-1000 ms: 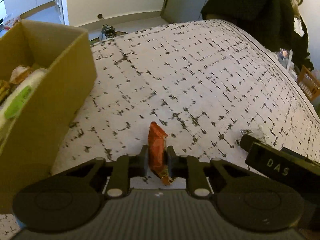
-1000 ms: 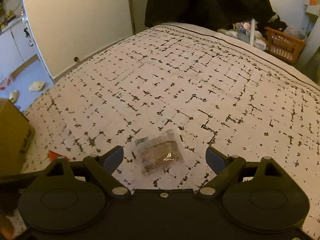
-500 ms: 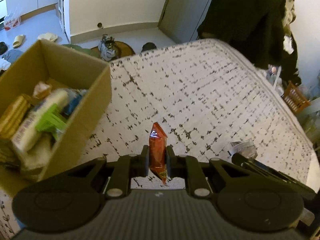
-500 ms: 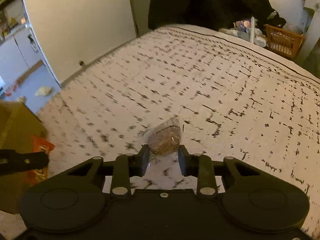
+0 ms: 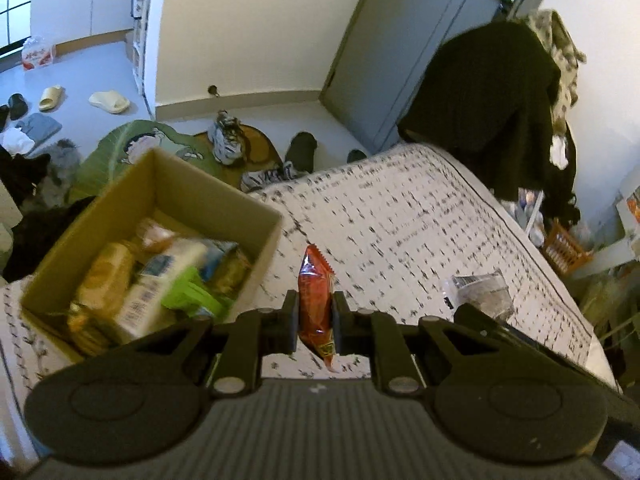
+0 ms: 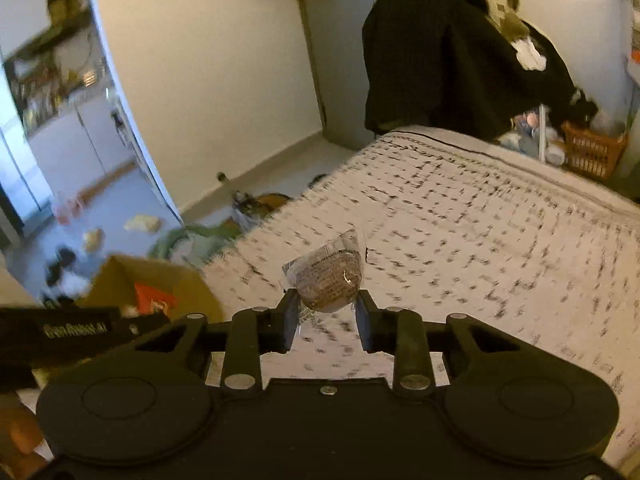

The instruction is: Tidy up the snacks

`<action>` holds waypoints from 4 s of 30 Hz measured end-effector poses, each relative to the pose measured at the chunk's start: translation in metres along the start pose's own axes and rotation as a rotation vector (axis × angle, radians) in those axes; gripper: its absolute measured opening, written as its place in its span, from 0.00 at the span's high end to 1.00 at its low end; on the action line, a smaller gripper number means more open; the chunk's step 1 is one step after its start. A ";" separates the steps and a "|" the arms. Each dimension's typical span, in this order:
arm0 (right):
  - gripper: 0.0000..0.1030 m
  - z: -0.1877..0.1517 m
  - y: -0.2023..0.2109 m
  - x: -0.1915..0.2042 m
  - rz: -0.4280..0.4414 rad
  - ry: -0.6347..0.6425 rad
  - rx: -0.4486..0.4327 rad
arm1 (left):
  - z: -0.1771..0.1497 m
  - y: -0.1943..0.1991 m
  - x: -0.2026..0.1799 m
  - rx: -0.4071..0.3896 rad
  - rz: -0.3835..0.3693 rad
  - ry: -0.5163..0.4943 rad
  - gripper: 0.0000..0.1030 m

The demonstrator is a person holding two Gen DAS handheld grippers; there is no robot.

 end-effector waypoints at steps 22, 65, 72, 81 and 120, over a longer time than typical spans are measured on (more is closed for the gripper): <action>0.71 -0.010 0.031 0.122 0.224 0.033 -0.017 | 0.052 0.035 0.086 -0.059 -0.051 -0.055 0.86; 0.24 -0.036 0.043 0.130 0.155 0.043 0.111 | 0.043 0.057 0.125 0.040 -0.058 -0.059 0.37; 0.12 -0.021 0.071 0.124 0.158 0.014 0.083 | 0.039 0.081 0.128 0.051 -0.065 -0.091 0.31; 0.00 -0.017 0.116 0.113 0.083 0.012 0.032 | 0.038 0.115 0.129 0.017 -0.076 -0.158 0.17; 0.00 -0.035 0.244 0.104 -0.101 0.048 -0.058 | 0.014 0.236 0.128 -0.110 -0.149 -0.324 0.00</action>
Point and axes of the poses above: each gripper's, at about its wrist camera, not at the fingertips, and y roughly against the way its jaws point, x to its left, z to its top, the point moved 9 cm from there along -y, roughly the way its jaws point, and after that the axes turned 15 degrees about -x, right-handed, at the moved point
